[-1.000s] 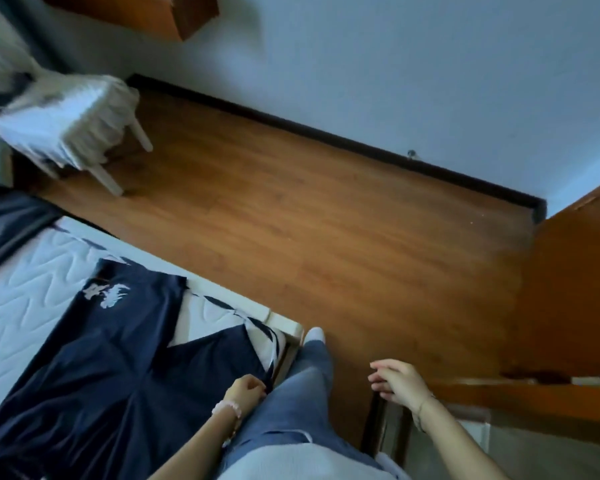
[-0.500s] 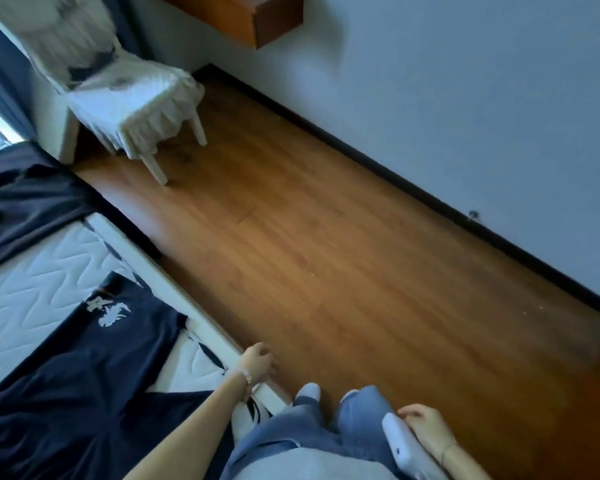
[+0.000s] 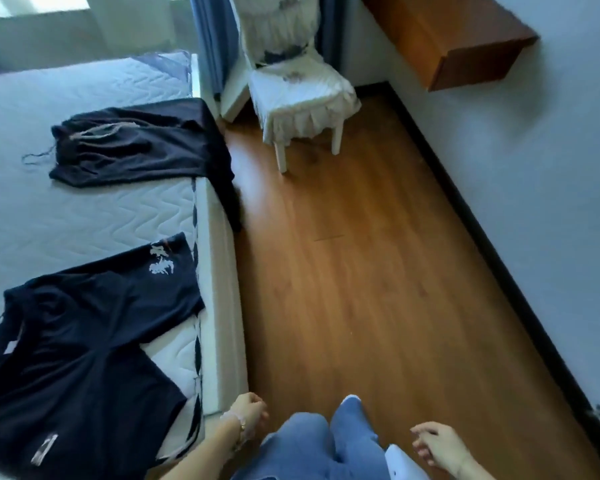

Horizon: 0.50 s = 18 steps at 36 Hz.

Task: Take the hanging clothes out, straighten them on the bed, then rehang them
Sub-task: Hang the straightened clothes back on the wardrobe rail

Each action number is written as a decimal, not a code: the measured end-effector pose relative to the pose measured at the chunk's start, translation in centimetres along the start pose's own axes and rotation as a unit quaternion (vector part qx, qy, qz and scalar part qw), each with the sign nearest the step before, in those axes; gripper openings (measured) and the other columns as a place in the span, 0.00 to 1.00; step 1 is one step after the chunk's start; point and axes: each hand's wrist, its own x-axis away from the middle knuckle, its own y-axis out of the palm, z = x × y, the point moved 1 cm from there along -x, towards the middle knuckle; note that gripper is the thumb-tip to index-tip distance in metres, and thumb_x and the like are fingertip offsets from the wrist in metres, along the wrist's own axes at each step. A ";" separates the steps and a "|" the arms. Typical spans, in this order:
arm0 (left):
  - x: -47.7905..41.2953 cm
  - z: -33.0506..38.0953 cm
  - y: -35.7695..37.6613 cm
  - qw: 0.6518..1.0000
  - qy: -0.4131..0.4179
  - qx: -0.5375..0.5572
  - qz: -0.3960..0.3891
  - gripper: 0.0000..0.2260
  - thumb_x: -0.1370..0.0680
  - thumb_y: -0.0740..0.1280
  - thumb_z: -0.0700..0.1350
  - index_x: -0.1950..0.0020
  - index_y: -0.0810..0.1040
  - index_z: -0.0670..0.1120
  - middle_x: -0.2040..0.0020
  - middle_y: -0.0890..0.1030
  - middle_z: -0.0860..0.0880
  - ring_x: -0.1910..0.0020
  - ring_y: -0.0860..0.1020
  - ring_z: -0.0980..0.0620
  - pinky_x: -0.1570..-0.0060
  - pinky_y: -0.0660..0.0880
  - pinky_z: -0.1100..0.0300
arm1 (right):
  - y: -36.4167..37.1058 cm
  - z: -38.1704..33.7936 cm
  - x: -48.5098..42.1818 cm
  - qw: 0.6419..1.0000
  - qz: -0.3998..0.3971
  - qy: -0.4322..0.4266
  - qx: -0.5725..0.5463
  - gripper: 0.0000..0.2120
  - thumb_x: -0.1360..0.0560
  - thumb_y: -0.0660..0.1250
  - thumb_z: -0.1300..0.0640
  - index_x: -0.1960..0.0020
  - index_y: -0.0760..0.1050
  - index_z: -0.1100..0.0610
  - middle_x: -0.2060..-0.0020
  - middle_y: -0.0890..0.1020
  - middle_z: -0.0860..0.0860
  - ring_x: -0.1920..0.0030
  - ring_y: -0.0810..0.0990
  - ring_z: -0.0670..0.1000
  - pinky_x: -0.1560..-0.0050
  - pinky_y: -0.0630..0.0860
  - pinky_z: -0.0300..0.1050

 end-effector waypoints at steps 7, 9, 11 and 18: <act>0.7 -1.7 0.4 0.980 -0.051 0.175 0.081 0.11 0.22 0.55 0.33 0.62 0.71 0.41 0.72 0.75 0.46 0.76 0.70 0.50 0.78 0.63 0.66 | -0.7 -14.3 -4.2 0.979 -0.083 -0.089 0.162 0.14 0.23 0.57 0.72 0.61 0.77 0.61 0.74 0.78 0.54 0.84 0.71 0.43 0.82 0.64 0.31; 1.3 -1.9 0.4 0.967 -0.062 0.221 0.107 0.10 0.21 0.55 0.34 0.61 0.72 0.41 0.70 0.75 0.44 0.76 0.70 0.49 0.77 0.64 0.65 | 0.7 -18.0 -5.4 0.965 -0.113 -0.121 0.201 0.13 0.23 0.57 0.72 0.58 0.78 0.62 0.74 0.79 0.53 0.82 0.72 0.43 0.78 0.67 0.34; 1.7 -1.9 0.2 0.957 -0.090 0.247 0.123 0.11 0.22 0.56 0.35 0.62 0.72 0.40 0.70 0.75 0.43 0.75 0.70 0.49 0.76 0.65 0.64 | 2.6 -21.9 -6.1 0.949 -0.135 -0.151 0.241 0.13 0.23 0.56 0.72 0.57 0.78 0.63 0.72 0.79 0.54 0.81 0.73 0.43 0.77 0.68 0.34; -0.7 -2.1 0.5 0.935 -0.127 0.304 0.131 0.17 0.22 0.57 0.29 0.68 0.71 0.42 0.69 0.73 0.45 0.70 0.72 0.52 0.75 0.69 0.74 | 10.0 -32.5 -6.6 0.901 -0.214 -0.212 0.312 0.16 0.23 0.55 0.73 0.60 0.75 0.59 0.69 0.78 0.55 0.83 0.73 0.38 0.80 0.65 0.28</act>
